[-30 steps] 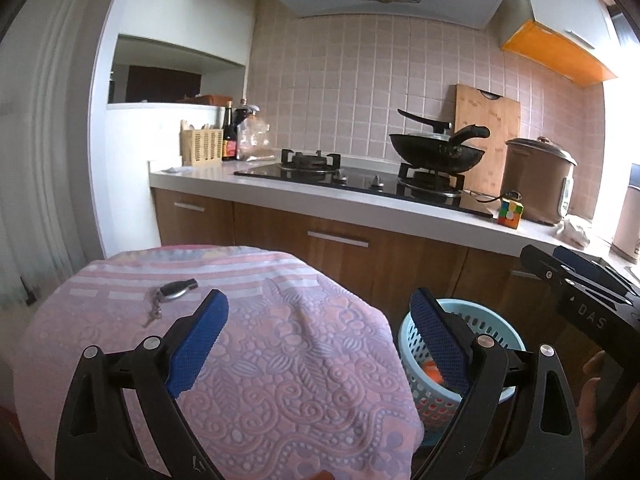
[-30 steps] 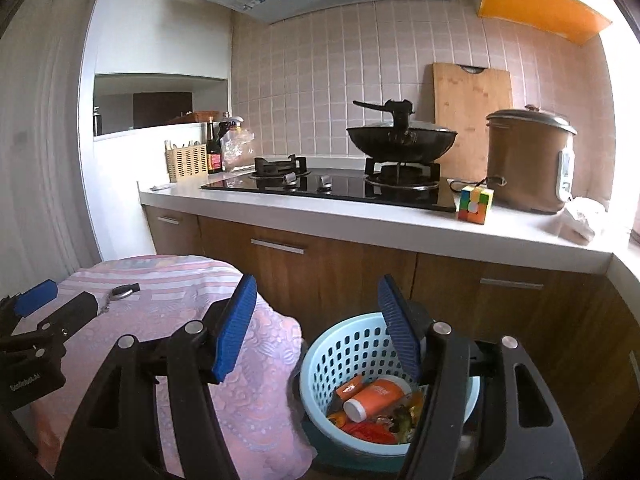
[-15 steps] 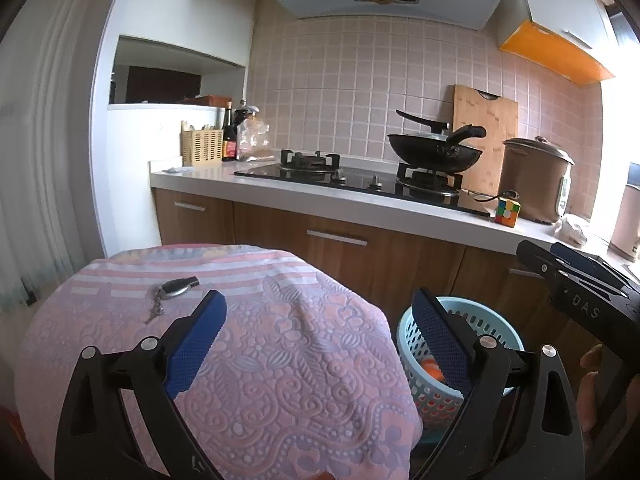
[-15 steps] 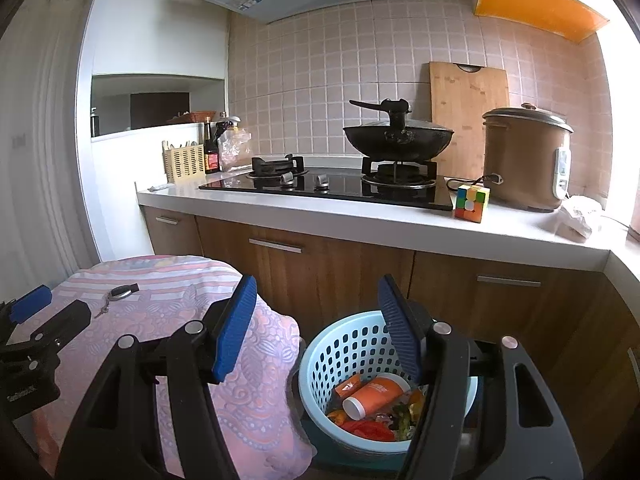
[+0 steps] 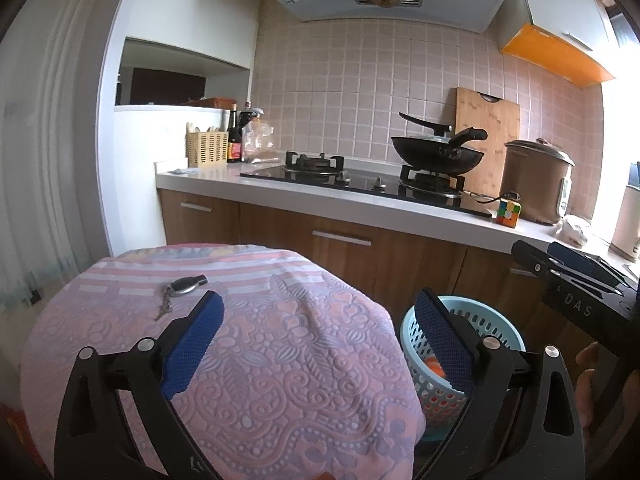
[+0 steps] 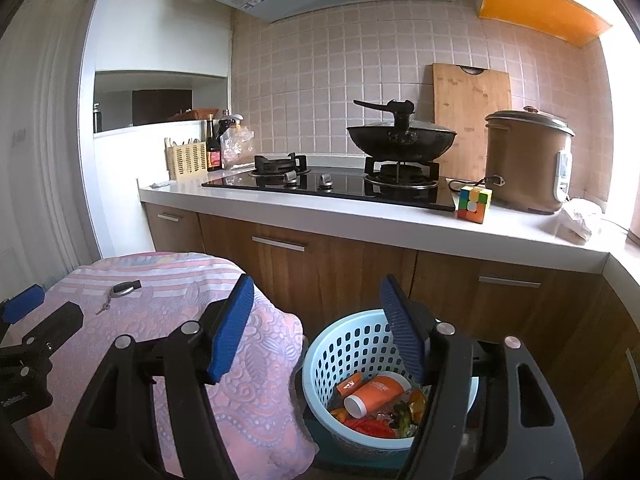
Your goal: Collect trash
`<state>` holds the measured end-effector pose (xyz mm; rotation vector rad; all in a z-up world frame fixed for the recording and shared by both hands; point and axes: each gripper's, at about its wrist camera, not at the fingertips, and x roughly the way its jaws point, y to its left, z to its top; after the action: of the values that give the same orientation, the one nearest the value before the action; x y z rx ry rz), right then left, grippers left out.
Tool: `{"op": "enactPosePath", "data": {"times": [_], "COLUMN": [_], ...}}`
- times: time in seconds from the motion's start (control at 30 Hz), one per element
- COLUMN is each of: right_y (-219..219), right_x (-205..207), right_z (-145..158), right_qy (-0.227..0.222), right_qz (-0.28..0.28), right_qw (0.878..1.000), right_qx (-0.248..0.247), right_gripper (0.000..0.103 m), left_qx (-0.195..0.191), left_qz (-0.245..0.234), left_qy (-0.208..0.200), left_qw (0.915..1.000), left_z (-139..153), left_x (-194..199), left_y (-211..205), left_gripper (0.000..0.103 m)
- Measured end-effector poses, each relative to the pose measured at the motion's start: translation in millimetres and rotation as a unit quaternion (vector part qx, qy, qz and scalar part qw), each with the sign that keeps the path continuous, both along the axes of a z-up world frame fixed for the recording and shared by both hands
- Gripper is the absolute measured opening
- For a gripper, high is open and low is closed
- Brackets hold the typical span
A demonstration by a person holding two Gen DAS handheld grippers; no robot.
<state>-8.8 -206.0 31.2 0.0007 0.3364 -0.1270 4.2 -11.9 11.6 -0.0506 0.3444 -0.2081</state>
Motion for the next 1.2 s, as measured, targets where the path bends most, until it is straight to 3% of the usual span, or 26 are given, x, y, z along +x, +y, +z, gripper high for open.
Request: {"op": "enactPosePath", "data": {"times": [1.03, 1.2], "right_y": [-5, -8], "right_x": [0, 0], "right_z": [-6, -6], "right_qy": [0.008, 0.007], "right_qz": [-0.007, -0.008], "right_qw": [1.000, 1.000], "right_qx": [0.013, 0.019], "right_gripper": [0.063, 0.067], "left_qx": [-0.002, -0.002], "left_qz": [-0.007, -0.008], "left_qy": [0.016, 0.021], "left_qw": [0.9998, 0.9997], "left_z": [-3, -4], "left_x": [4, 5], "left_y": [-6, -8], "left_gripper": [0.095, 0.095]}}
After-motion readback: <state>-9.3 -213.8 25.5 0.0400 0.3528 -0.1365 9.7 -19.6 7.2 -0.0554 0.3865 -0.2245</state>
